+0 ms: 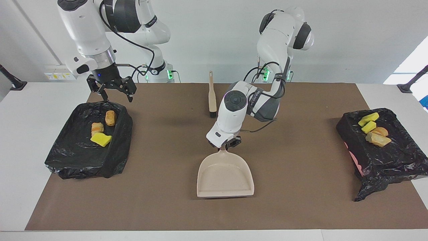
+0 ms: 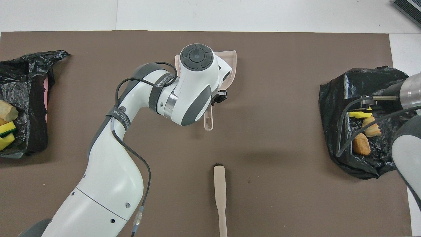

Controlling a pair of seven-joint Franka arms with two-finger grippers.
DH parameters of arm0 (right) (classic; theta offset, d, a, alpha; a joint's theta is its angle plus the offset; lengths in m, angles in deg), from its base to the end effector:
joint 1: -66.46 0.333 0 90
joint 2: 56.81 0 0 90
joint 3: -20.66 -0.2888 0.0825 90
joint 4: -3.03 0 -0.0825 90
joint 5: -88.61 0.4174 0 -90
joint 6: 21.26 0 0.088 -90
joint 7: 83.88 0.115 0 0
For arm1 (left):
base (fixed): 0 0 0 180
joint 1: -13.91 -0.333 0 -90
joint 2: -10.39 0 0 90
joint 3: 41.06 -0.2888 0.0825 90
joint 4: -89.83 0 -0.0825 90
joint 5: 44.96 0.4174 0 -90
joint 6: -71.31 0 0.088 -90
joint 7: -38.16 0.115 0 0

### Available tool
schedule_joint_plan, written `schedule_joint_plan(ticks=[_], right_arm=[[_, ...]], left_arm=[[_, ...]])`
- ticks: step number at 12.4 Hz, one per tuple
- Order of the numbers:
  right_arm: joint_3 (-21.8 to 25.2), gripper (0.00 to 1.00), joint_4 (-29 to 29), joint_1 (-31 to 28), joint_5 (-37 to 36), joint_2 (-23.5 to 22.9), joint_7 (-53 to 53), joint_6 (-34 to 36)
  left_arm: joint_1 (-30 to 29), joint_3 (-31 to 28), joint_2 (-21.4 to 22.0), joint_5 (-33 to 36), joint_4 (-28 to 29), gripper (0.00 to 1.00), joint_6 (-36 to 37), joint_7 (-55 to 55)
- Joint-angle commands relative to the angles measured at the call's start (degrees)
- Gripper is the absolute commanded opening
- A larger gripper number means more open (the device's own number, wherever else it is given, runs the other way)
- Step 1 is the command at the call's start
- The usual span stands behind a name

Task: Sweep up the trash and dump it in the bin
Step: 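Lower the dustpan onto the table and open the left gripper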

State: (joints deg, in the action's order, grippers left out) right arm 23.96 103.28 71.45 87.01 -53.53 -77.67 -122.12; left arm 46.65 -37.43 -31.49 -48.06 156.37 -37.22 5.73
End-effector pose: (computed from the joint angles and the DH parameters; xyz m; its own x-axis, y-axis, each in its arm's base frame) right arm 0.5856 0.0139 0.5485 0.9948 -0.0737 0.0699 -0.0751 -0.9970 0.0170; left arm 0.6202 -0.4472 0.3256 0.9981 -0.0373 -0.0487 -0.0333 -0.9962 0.0798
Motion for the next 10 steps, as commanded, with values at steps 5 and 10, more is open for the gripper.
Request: schedule_joint_plan(ticks=[5,10], right_arm=[[-0.1,1.0,0.1,-0.3,0.5,0.1,-0.7,-0.1],[0.0,1.0,0.1,-0.3,0.5,0.1,-0.7,-0.1]], left_arm=[[0.7,-0.8,1.5,-0.2,2.2,0.4,-1.3,-0.1],[1.2,-0.8,2.6,-0.3,4.8,0.47,-3.2,0.0]])
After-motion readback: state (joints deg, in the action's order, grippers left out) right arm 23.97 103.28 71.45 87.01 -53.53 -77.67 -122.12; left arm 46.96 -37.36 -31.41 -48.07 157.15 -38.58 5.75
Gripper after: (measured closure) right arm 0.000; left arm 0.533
